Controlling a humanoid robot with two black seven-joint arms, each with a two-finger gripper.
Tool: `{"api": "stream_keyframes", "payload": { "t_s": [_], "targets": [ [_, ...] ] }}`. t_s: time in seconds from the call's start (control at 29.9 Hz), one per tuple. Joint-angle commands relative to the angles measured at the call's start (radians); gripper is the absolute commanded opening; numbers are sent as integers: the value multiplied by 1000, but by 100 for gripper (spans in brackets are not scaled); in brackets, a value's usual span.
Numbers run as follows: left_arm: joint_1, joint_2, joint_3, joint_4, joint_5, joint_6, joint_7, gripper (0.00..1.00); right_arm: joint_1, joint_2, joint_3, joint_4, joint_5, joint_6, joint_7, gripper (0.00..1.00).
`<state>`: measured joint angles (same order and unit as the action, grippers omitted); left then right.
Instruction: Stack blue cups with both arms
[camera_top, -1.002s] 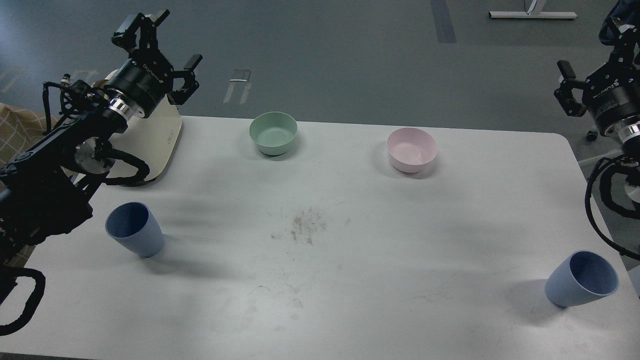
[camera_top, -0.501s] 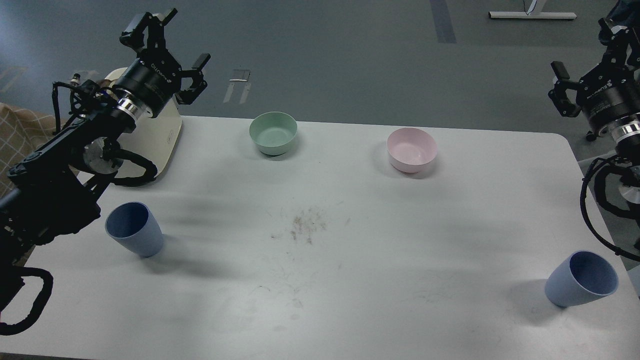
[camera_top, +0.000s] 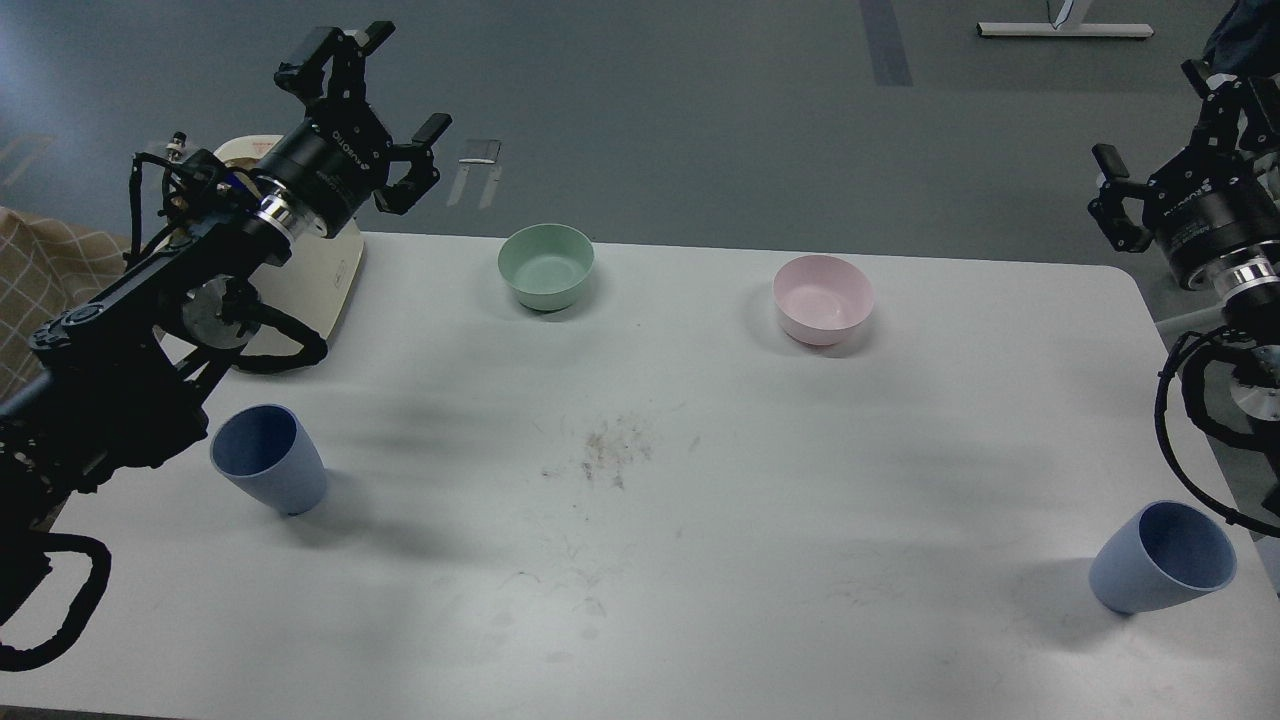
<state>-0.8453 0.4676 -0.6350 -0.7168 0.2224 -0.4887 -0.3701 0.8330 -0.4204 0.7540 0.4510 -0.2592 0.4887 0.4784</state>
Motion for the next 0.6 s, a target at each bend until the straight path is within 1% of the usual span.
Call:
{"api": "stream_keyframes", "payload": {
  "t_s": [0.0,0.07,0.57],
  "targets": [
    [0,-6,0,-9,0,0,0,98,0,11,1,0,0,0,2,100],
    [-1,-27,0,-9,2,0,2,98,3,23,-1,0,-2,0,3,100],
    [-20,-84,0,-10,3,0,10,98,43,49,-22,14,-5,0,3,100]
  ]
}}
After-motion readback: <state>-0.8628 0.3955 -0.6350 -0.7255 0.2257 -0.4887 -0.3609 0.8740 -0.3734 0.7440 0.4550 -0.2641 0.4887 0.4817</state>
